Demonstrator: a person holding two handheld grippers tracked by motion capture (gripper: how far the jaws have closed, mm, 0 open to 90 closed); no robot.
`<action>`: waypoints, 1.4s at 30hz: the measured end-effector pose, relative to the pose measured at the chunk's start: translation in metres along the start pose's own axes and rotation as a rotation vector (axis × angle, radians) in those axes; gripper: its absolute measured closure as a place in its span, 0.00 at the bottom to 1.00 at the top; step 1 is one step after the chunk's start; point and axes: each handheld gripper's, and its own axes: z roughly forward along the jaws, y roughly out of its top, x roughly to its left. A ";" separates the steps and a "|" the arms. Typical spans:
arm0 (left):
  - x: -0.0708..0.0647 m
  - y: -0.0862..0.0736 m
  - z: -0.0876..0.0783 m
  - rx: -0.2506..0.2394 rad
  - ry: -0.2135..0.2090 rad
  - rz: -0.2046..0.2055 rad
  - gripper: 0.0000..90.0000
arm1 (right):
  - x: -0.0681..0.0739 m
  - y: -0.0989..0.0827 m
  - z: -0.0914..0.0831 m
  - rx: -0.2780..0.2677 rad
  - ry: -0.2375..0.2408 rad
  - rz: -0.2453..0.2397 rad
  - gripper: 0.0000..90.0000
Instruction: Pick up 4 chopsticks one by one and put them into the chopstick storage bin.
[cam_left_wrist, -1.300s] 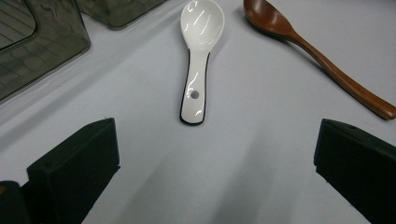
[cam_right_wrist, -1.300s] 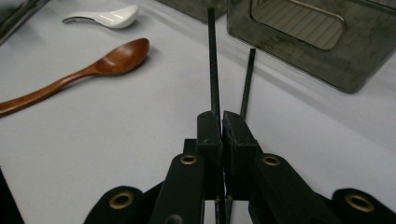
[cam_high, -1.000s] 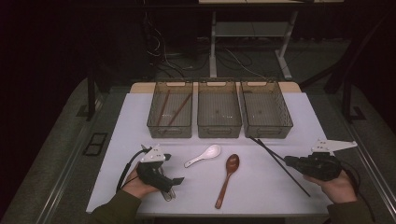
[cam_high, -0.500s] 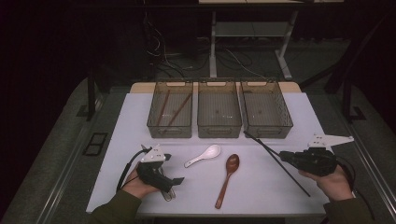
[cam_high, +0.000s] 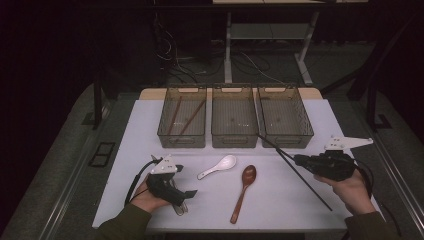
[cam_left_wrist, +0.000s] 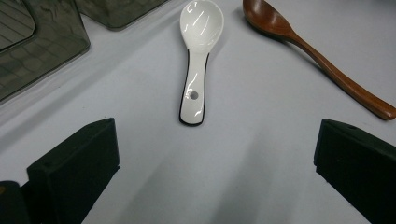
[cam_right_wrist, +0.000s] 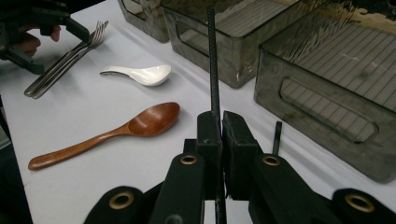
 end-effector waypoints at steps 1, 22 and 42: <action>0.000 0.000 0.000 -0.001 0.000 0.000 0.00 | 0.000 0.002 0.001 0.000 -0.001 0.001 0.95; 0.001 0.000 0.000 -0.005 -0.002 -0.006 0.00 | -0.002 0.036 0.029 -0.006 -0.008 -0.024 0.95; 0.001 -0.001 -0.003 -0.029 -0.003 -0.002 0.00 | 0.006 0.082 0.082 0.027 -0.006 -0.054 0.95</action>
